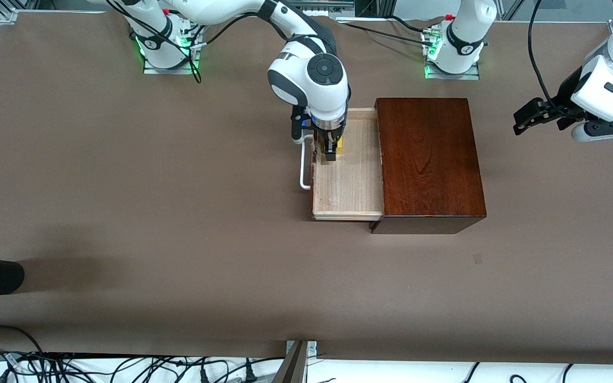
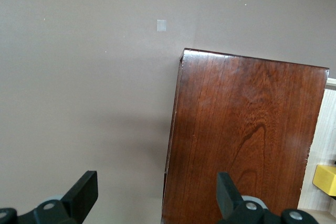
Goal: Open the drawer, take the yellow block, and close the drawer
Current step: 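Lower the right gripper into the drawer and grasp the yellow cube, then lift the yellow cube out with the right gripper and carry it aside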
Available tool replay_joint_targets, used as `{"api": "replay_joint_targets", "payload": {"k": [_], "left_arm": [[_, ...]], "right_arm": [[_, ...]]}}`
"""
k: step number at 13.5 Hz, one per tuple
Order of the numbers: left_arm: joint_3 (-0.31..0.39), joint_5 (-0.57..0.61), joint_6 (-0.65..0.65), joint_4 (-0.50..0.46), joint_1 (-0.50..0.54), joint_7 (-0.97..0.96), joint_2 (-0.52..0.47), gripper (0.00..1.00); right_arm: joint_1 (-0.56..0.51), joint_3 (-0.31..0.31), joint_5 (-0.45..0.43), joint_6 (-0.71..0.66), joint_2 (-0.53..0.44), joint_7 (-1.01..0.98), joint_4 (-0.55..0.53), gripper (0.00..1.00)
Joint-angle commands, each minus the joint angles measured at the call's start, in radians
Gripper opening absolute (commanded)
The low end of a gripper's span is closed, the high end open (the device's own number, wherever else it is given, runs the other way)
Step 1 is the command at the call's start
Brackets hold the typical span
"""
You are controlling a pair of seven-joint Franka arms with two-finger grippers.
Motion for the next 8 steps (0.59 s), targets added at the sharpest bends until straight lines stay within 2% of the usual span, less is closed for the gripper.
{"api": "replay_joint_targets", "payload": {"k": [1,4,8], "left_arm": [[0.001,-0.009,-0.009,0.027,-0.001,0.013,0.010,1.00],[0.004,-0.007,-0.004,0.054,0.004,0.018,0.017,1.00],[0.002,-0.003,-0.003,0.087,0.002,0.020,0.038,1.00]], "right_arm": [[0.014,-0.009,-0.021,-0.004,0.005,0.027,0.028,0.05],[0.010,-0.006,-0.010,-0.097,-0.041,0.022,0.069,0.06],[0.003,-0.001,0.003,-0.338,-0.055,-0.054,0.270,0.06]]}}
